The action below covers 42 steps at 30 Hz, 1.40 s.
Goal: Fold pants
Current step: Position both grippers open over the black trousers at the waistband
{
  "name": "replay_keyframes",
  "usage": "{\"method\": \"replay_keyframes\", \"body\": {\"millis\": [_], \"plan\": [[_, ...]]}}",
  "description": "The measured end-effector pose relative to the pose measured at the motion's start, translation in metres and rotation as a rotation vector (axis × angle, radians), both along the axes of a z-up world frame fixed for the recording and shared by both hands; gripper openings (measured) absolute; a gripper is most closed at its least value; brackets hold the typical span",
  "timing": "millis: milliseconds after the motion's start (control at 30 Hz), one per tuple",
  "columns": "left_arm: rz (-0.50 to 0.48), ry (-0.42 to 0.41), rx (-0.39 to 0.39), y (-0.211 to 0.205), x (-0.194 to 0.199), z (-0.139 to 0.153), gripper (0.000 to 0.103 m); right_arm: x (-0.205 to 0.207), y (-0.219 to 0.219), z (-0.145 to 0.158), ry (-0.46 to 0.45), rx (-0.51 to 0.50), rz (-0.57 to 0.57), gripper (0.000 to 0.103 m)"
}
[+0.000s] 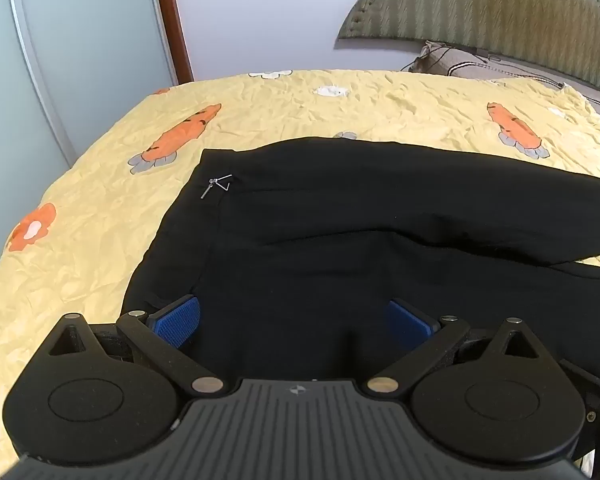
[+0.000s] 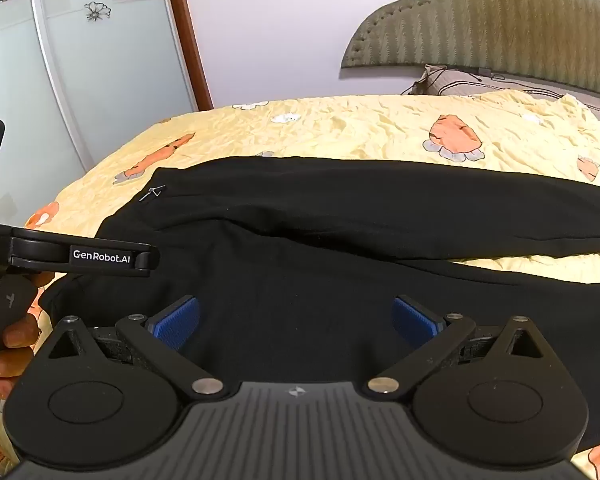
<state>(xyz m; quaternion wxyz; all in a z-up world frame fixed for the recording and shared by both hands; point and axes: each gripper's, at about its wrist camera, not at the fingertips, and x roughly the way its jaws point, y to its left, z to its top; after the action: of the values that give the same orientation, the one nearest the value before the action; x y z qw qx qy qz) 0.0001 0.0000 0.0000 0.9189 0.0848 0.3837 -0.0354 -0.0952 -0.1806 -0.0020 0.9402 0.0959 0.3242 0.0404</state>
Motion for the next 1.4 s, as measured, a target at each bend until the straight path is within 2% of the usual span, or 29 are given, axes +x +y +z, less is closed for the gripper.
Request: {"method": "replay_keyframes", "body": {"millis": [633, 1033, 1400], "plan": [[0.005, 0.005, 0.019, 0.002, 0.003, -0.004, 0.101, 0.003, 0.002, -0.004, 0.001, 0.005, 0.003, 0.103], [0.007, 0.009, 0.022, 0.002, 0.005, -0.006, 0.101, 0.003, -0.009, -0.004, 0.0, 0.016, -0.046, 0.103], [0.008, 0.005, 0.024, 0.004, 0.007, -0.01, 0.101, 0.004, 0.001, -0.002, -0.032, -0.017, 0.001, 0.103]]}}
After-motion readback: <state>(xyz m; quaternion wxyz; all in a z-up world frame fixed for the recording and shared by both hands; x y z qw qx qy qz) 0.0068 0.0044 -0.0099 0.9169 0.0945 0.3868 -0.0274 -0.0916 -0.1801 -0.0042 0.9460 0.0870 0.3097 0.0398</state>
